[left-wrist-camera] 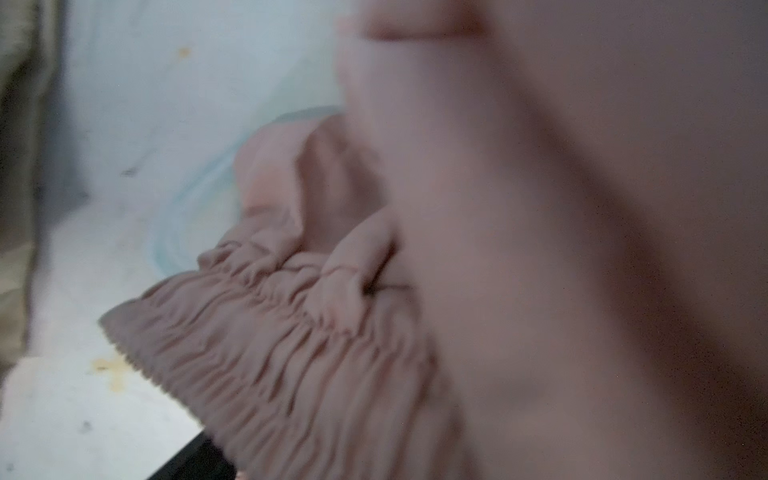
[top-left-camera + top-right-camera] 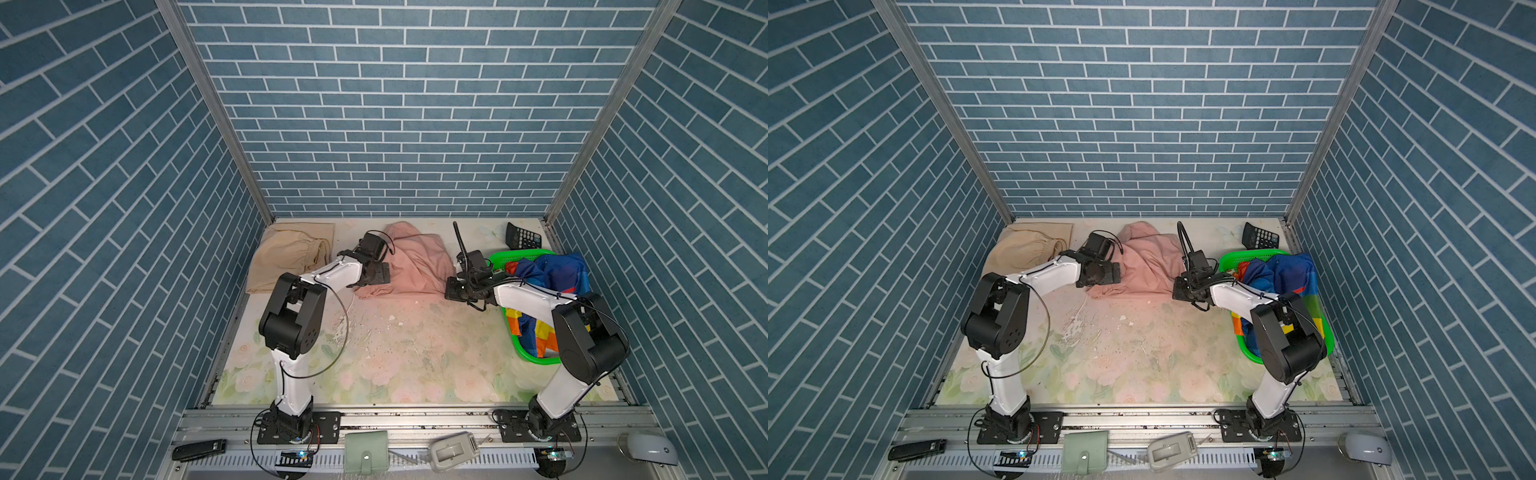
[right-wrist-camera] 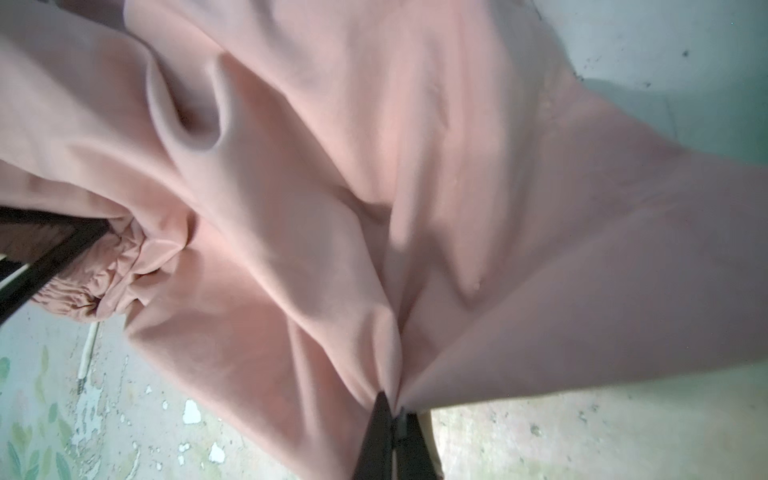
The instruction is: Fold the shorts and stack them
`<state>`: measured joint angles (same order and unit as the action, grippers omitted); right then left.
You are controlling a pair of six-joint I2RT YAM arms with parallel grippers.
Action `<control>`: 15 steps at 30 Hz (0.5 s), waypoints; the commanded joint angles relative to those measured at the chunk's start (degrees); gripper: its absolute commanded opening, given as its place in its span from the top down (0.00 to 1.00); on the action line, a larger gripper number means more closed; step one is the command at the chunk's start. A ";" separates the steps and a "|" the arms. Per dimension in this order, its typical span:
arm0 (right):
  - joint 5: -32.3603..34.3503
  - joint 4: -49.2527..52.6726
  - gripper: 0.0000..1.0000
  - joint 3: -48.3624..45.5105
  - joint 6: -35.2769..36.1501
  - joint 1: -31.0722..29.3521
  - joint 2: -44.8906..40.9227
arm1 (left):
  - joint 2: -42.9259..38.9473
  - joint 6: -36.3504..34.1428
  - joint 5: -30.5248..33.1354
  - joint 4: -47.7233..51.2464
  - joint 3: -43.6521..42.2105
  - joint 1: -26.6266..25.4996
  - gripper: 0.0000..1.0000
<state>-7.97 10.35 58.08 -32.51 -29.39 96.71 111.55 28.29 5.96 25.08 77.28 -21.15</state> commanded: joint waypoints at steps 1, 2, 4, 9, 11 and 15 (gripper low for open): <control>0.23 2.38 0.93 -1.10 1.84 0.21 -1.85 | 0.79 -1.59 -0.93 3.22 -1.05 3.22 0.00; 0.45 2.42 0.90 -1.22 1.82 0.25 -1.80 | 0.54 -1.58 -1.31 3.14 -1.68 3.83 0.00; 0.20 2.98 0.76 -1.07 1.90 0.37 -1.61 | -0.65 -1.50 -2.38 2.32 -3.47 4.92 0.00; -0.56 3.69 0.51 -1.74 1.49 2.79 -4.02 | -7.23 -0.99 -2.66 2.07 -7.36 5.85 0.00; 0.20 4.31 0.42 -2.09 1.66 4.09 -5.28 | -11.21 -0.45 -3.21 1.84 -9.08 5.97 0.00; 2.03 5.32 0.27 -2.44 1.48 5.52 -5.86 | -18.60 0.53 -4.95 2.28 -11.06 6.03 0.00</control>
<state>-7.55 13.74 56.14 -31.14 -24.32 92.44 96.99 28.05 2.11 26.35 67.05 -15.62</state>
